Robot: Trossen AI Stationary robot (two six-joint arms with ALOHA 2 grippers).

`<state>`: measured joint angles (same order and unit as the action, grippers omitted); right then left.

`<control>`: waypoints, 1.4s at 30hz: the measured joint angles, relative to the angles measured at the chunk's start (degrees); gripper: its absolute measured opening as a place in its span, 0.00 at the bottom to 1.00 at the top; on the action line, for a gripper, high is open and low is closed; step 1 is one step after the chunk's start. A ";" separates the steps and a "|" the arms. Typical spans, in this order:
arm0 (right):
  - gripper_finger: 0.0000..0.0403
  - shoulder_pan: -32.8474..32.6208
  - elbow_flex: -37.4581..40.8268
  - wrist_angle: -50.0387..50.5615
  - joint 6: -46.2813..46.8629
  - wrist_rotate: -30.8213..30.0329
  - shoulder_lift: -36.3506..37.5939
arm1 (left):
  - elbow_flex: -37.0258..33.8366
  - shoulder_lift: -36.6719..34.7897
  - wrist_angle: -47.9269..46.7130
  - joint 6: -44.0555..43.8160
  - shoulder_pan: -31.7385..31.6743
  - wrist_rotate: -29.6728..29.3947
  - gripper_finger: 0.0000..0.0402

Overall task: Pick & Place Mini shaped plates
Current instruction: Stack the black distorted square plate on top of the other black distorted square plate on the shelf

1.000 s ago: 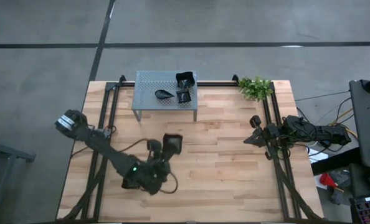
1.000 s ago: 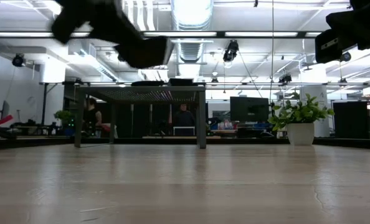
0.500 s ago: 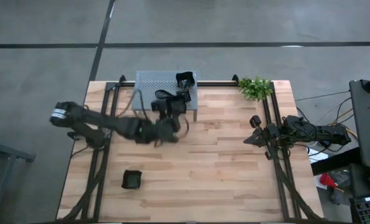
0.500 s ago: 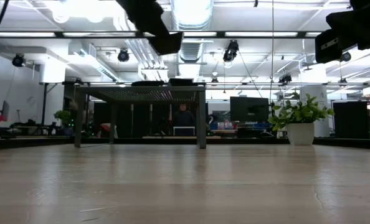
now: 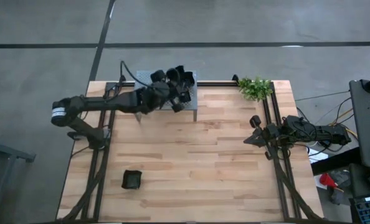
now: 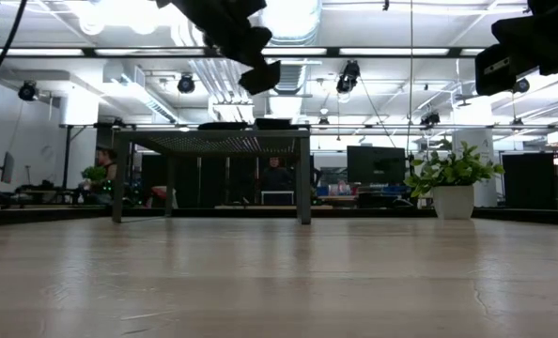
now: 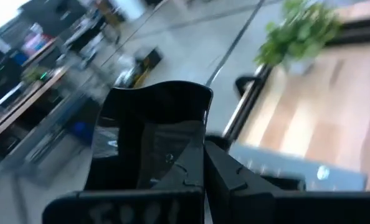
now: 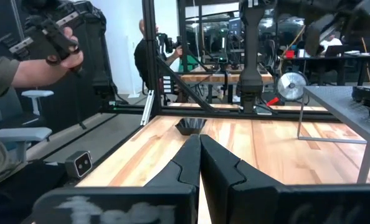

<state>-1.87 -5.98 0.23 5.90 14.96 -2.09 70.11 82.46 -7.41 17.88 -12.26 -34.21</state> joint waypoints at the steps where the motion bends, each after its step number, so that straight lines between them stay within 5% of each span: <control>1: 0.02 0.01 0.00 0.01 0.03 0.00 0.00 | 0.00 0.00 1.50 1.01 -0.75 2.28 0.00; 5: 0.02 0.00 0.00 0.01 0.01 0.00 0.00 | 0.00 0.88 5.89 3.99 -3.43 11.21 0.00; 17: 0.02 0.00 0.00 0.02 -0.04 0.00 0.00 | 0.00 5.93 6.97 6.46 -9.88 11.67 0.00; 28: 0.02 0.00 0.00 0.02 0.05 0.00 0.00 | -0.02 7.17 8.38 13.53 -10.29 18.29 0.00; 42: 0.02 0.01 0.00 0.02 0.03 0.00 0.00 | -0.04 7.57 4.48 15.18 -10.80 17.28 0.00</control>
<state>-1.86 -5.98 0.25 5.93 14.96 -2.09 70.06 90.02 -2.93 33.06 -23.06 -16.93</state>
